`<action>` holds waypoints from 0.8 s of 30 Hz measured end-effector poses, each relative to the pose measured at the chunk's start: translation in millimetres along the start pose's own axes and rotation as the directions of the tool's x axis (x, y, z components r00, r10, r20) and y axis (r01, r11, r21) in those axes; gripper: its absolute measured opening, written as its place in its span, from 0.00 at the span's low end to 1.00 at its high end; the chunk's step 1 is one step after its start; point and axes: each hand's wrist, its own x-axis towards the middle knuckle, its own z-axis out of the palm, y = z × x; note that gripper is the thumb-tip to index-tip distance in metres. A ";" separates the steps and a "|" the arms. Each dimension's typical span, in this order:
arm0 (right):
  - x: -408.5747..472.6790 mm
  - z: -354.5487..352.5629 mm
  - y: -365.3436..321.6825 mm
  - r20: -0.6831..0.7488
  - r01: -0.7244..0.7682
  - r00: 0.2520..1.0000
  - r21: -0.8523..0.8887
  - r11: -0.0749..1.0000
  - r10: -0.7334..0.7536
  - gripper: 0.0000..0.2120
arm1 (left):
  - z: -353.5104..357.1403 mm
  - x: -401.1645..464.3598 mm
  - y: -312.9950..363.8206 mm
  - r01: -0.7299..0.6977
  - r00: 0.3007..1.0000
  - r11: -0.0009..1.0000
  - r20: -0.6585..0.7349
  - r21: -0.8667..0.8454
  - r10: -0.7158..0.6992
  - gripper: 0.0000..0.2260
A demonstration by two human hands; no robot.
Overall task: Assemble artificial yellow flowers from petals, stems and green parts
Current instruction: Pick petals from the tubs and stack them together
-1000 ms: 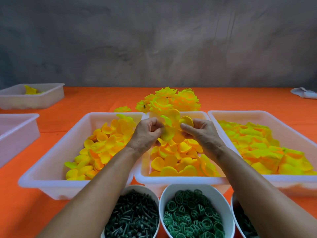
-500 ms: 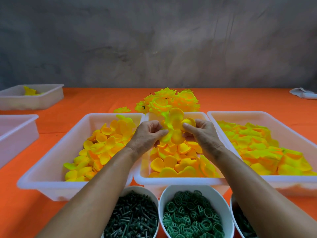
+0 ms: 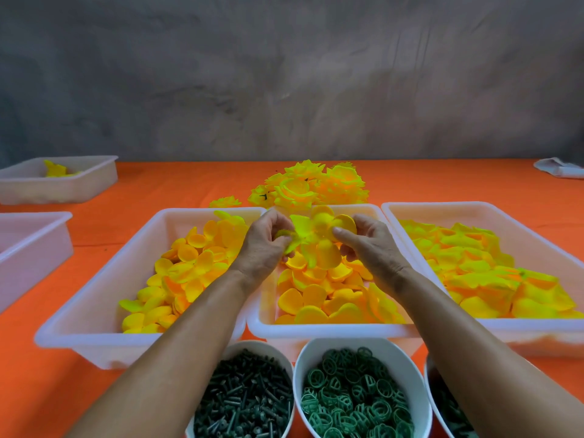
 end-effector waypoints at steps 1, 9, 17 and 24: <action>-0.5 0.5 -0.6 0.031 -0.003 1.000 0.001 1.000 0.003 0.00 | 0.1 -0.2 1.3 0.001 1.000 1.000 0.009 0.016 -0.002 0.13; -2.6 4.9 -0.9 0.172 -0.031 0.985 0.071 0.997 0.019 0.03 | 0.2 0.6 0.1 0.063 0.997 0.998 0.050 0.023 -0.064 0.09; -2.6 1.9 -0.4 0.088 0.008 0.996 0.061 0.998 -0.013 0.03 | 2.1 -3.3 5.8 0.064 0.998 0.993 0.025 -0.101 -0.062 0.03; -0.2 2.4 3.0 0.009 0.022 1.000 0.066 0.998 -0.023 0.01 | 2.9 -6.8 15.7 0.066 0.995 0.980 0.089 -0.188 -0.050 0.04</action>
